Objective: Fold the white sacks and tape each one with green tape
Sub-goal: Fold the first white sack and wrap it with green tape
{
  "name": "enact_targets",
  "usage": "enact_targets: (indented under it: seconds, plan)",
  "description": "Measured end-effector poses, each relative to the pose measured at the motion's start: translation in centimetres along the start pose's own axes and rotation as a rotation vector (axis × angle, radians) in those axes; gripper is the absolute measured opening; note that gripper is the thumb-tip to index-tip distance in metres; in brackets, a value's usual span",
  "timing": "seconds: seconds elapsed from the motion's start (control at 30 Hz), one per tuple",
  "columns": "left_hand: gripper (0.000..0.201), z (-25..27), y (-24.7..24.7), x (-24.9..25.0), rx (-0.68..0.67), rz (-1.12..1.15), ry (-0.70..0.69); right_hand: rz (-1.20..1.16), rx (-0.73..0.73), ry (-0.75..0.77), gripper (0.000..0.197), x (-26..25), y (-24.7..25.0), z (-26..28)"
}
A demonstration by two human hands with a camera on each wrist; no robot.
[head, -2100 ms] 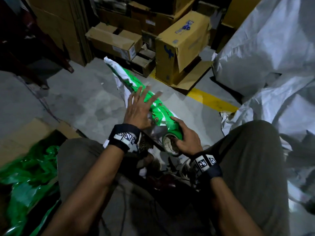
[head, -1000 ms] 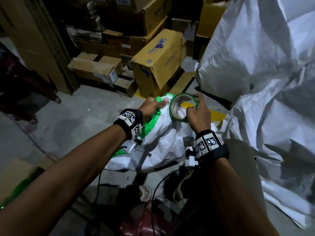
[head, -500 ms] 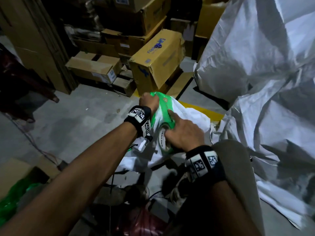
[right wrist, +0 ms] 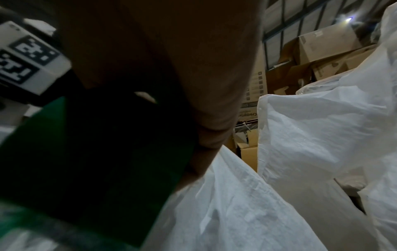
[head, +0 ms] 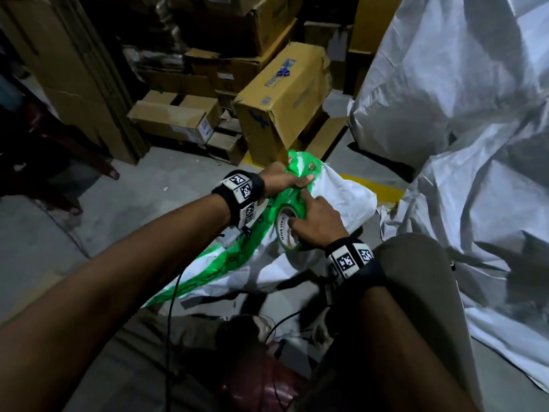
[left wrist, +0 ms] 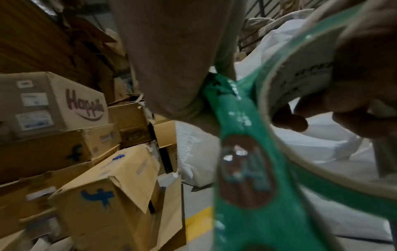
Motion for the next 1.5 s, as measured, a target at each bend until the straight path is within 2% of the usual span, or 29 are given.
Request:
enact_targets:
  seconds: [0.1, 0.2, 0.23, 0.37, 0.53, 0.6, 0.67, 0.7, 0.77, 0.83, 0.87, 0.9, 1.0, 1.07, 1.13, 1.23, 1.33, 1.4, 1.5]
  plan:
    - [0.039, -1.2, -0.2, -0.1, 0.169, -0.257, -0.054, -0.124, 0.084, -0.023, 0.083, -0.1, -0.4, 0.1]
    - [0.039, -2.6, 0.4, 0.3, 0.312, -0.302, -0.026, -0.223, 0.198, -0.07, 0.068, -0.8, -1.1, 0.8]
    - [0.038, -3.2, 0.8, 0.6, 0.336, -0.277, 0.008, -0.24, 0.196, -0.085, 0.07, -1.0, -1.6, 1.1]
    - [0.035, -4.6, 2.2, 1.9, 0.339, -0.136, 0.071, -0.26, 0.048, -0.083, 0.113, -1.8, -3.5, 1.9]
    - [0.043, -3.6, 3.2, 2.3, 0.201, 0.094, 0.063, -0.164, -0.056, -0.014, 0.12, -2.0, -3.8, 1.4]
    - [0.055, -2.2, 3.7, 2.2, 0.0, 0.318, 0.037, -0.159, -0.065, 0.003, 0.117, -1.9, -4.0, 0.4]
    - [0.051, -0.7, 4.4, 1.5, -0.165, 0.445, -0.013, -0.174, -0.063, 0.008, 0.114, -2.0, -4.2, -0.2]
    - [0.045, 0.0, 5.0, 0.7, -0.203, 0.414, -0.031, -0.19, -0.062, 0.011, 0.111, -2.1, -4.3, -0.6]
    - [0.035, 1.3, 5.4, -1.3, -0.205, 0.195, -0.051, -0.23, -0.07, 0.015, 0.108, -2.3, -4.3, -1.2]
    - [0.025, 1.6, 5.7, -4.1, -0.133, -0.041, -0.053, -0.256, -0.089, 0.023, 0.109, -2.7, -4.4, -1.5]
    - [0.021, 1.6, 5.6, -5.2, -0.082, -0.066, -0.037, -0.254, -0.104, 0.032, 0.109, -3.1, -4.5, -1.6]
    - [0.024, 1.5, 5.3, -6.0, -0.037, -0.044, -0.01, -0.24, -0.118, 0.041, 0.109, -3.3, -4.8, -1.7]
    - [0.063, 0.4, 4.4, -6.6, 0.066, -0.115, 0.014, -0.195, -0.136, 0.035, 0.108, -3.6, -5.1, -2.4]
    - [0.069, -0.5, 4.0, -6.7, 0.144, -0.218, 0.048, -0.199, -0.119, 0.015, 0.103, -3.7, -4.6, -2.9]
    - [0.074, -1.6, 3.7, -7.1, 0.203, -0.293, 0.077, -0.261, -0.074, -0.038, 0.089, -3.5, -3.6, -3.1]
    - [0.064, -2.6, 2.8, -7.6, 0.287, -0.325, 0.099, -0.459, 0.067, -0.203, 0.06, -2.9, -2.3, -2.8]
    - [0.049, -3.2, 3.0, -6.7, 0.39, -0.387, 0.11, -0.477, 0.129, -0.19, 0.049, -2.7, -2.8, -1.9]
    - [0.042, -3.5, 3.8, -5.4, 0.445, -0.387, 0.095, -0.462, 0.159, -0.139, 0.052, -2.8, -3.5, -1.1]
    - [0.038, -3.9, 5.9, -3.6, 0.499, -0.278, 0.138, -0.385, 0.169, -0.035, 0.067, -3.1, -3.3, -0.9]
Point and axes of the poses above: each hand's wrist, its own z-axis away from the middle knuckle, its own y-axis out of the back of the hand, x = y × z, the point moved 1 cm from there along -z, towards the middle knuckle, and after that the axes turned 6 degrees about -y, right-handed, at the moved point
